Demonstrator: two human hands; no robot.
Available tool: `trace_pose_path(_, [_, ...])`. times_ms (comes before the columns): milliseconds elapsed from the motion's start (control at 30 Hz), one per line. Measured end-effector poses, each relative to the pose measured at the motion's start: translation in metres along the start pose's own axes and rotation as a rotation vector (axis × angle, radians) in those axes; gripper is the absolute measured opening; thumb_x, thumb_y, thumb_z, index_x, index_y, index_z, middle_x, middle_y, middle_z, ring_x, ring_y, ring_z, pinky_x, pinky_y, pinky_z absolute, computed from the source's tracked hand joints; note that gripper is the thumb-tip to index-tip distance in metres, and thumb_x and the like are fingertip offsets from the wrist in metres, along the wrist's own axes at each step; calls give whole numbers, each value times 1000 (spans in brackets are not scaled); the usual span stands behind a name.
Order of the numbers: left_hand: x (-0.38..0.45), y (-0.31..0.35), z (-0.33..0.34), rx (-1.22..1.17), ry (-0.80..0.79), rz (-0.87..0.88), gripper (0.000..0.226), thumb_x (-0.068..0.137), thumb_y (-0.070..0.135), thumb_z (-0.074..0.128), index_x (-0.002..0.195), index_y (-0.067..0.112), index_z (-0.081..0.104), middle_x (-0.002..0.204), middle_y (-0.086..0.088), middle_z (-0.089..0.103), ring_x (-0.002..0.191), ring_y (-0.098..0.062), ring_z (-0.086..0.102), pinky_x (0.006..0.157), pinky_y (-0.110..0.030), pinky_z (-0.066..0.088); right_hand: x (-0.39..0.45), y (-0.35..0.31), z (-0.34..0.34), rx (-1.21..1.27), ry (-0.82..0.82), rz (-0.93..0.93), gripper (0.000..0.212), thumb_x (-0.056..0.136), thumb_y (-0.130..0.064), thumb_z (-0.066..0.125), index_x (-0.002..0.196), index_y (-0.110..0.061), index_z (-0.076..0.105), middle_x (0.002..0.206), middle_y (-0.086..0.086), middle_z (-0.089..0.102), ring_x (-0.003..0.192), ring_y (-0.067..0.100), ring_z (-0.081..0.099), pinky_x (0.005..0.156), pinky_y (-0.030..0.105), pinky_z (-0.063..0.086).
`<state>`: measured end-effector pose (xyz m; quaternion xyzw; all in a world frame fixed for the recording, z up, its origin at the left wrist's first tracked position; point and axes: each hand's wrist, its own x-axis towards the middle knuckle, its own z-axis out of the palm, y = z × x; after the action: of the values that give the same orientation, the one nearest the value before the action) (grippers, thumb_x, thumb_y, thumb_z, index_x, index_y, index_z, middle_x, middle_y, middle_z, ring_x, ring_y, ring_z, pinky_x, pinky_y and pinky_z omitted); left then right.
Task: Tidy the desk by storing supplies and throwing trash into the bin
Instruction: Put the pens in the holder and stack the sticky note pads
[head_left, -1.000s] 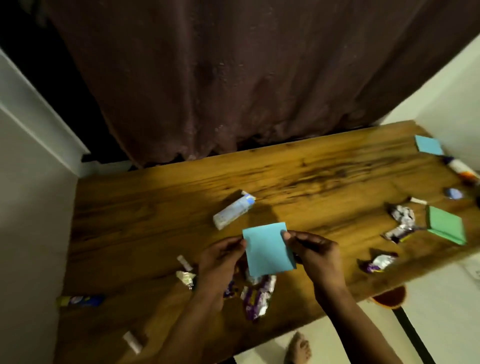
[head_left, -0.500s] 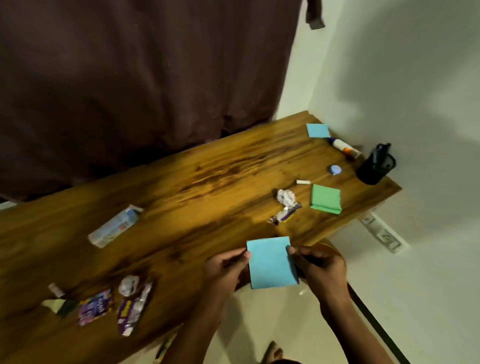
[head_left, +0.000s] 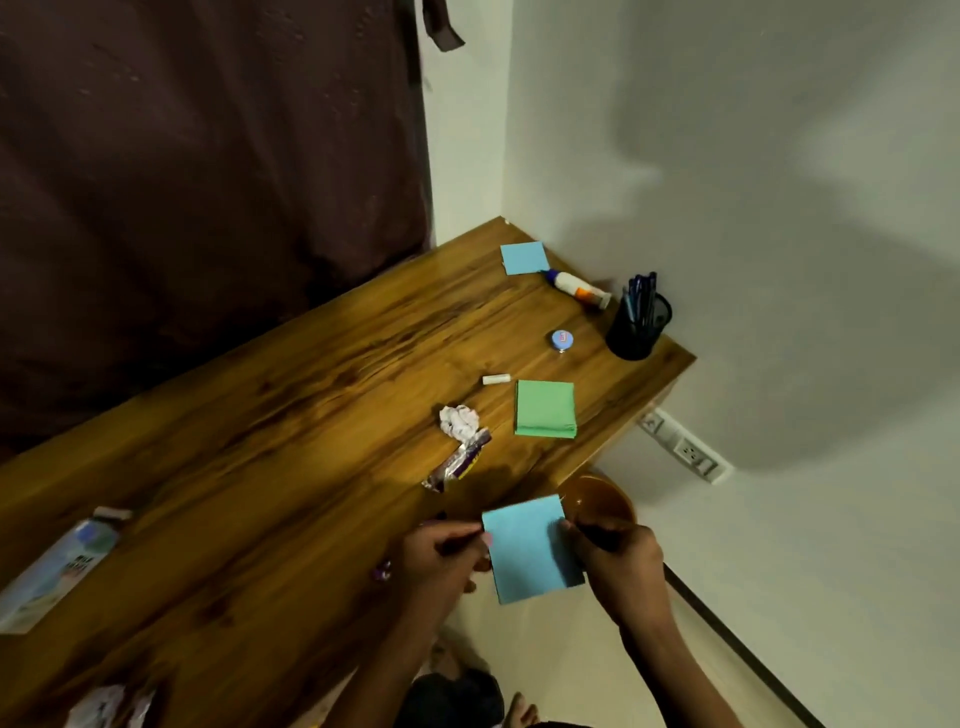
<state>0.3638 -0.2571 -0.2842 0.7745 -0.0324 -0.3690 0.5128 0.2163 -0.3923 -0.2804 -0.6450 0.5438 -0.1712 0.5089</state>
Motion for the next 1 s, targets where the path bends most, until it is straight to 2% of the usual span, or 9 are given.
trace_pose_path(100, [28, -5, 17, 41, -52, -58, 14, 86, 9, 80, 99, 7, 78, 77, -2, 79, 64, -15, 77, 48, -24, 53, 30, 1, 5, -137, 5, 27, 17, 81, -33, 83, 95, -24, 80, 75, -9, 68, 73, 4, 65, 61, 18, 51])
trace_pose_path(200, [52, -3, 25, 69, -62, -106, 11, 88, 11, 79, 98, 8, 78, 79, -5, 79, 65, -16, 77, 51, -25, 56, 56, -2, 16, -263, -8, 49, 13, 83, -31, 82, 83, -20, 76, 72, -5, 65, 65, 3, 58, 58, 16, 45])
trace_pose_path(300, [65, 2, 28, 79, -46, -139, 7, 90, 8, 76, 87, 14, 76, 71, -6, 76, 56, -15, 72, 49, -25, 53, 74, -11, 29, -356, -14, 23, 24, 86, -31, 79, 96, -10, 73, 81, -1, 66, 64, -3, 55, 50, 7, 38])
trace_pose_path(400, [79, 4, 28, 113, -16, -138, 20, 91, 10, 74, 75, 22, 71, 67, -7, 76, 55, -22, 73, 49, -28, 57, 90, -20, 44, -372, -71, -35, 17, 90, -26, 76, 103, -19, 68, 95, -5, 65, 78, 8, 63, 58, 9, 43])
trace_pose_path(500, [91, 4, 26, 161, 18, -152, 2, 90, 11, 76, 90, 12, 76, 75, -2, 77, 57, -17, 75, 59, -35, 65, 105, -25, 57, -421, -85, -25, 26, 91, -27, 74, 110, -12, 68, 101, -4, 64, 81, 8, 58, 60, 7, 42])
trace_pose_path(600, [100, 7, 24, 162, 40, -157, 6, 88, 8, 77, 92, 14, 76, 73, 2, 76, 57, -14, 75, 64, -40, 66, 118, -25, 68, -423, -98, 19, 38, 89, -31, 76, 118, -9, 65, 114, 5, 71, 83, 9, 60, 66, 17, 49])
trace_pose_path(733, [104, 13, 27, 185, 56, -179, 19, 89, 8, 76, 80, 22, 68, 69, 2, 75, 58, -12, 74, 57, -28, 63, 130, -34, 76, -548, -98, -17, 42, 91, -34, 73, 120, -7, 62, 111, 9, 70, 81, 10, 53, 60, 12, 37])
trace_pose_path(867, [102, 18, 26, 233, 117, -163, 5, 88, 14, 78, 90, 17, 76, 68, 5, 75, 52, -5, 71, 48, -15, 53, 134, -39, 74, -616, -198, -90, 35, 94, -27, 69, 124, -8, 63, 117, 6, 71, 92, 15, 66, 72, 18, 45])
trace_pose_path(1000, [104, 22, 25, 231, 120, -245, 3, 87, 18, 79, 88, 18, 76, 71, 4, 75, 56, -9, 72, 54, -21, 58, 146, -39, 66, -616, -319, -153, 30, 94, -26, 68, 122, -15, 68, 120, 2, 72, 102, 12, 68, 76, 10, 45])
